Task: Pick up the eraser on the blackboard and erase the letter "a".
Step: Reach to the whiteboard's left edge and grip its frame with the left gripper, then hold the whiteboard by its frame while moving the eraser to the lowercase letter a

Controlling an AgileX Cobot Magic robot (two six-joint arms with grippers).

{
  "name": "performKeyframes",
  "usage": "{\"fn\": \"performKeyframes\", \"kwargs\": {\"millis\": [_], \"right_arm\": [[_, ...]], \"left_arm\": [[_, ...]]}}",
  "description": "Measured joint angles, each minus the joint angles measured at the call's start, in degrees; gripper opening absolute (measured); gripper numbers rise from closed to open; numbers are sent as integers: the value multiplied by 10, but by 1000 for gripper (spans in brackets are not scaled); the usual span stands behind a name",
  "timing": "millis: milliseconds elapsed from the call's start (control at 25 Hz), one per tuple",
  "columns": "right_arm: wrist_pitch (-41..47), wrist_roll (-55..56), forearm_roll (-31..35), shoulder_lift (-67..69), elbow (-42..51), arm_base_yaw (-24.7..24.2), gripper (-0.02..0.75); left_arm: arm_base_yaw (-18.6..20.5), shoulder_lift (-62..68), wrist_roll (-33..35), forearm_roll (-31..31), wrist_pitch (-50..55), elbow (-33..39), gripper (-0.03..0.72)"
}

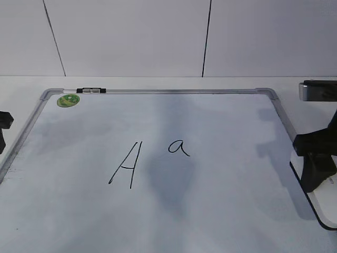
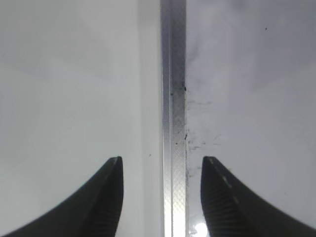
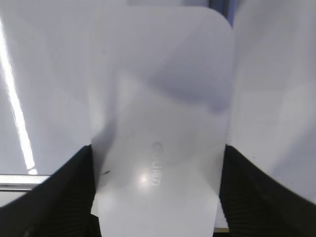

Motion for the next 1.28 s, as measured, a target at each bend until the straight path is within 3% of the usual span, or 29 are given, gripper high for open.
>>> {"fn": "performKeyframes", "kwargs": {"millis": [440, 1280], "right_arm": [[1, -3, 1, 0, -2, 0, 562], [2, -5, 2, 0, -2, 0, 562]], "left_arm": [[0, 95, 0, 0, -29, -7, 383], [0, 99, 0, 16, -38, -8, 383]]}}
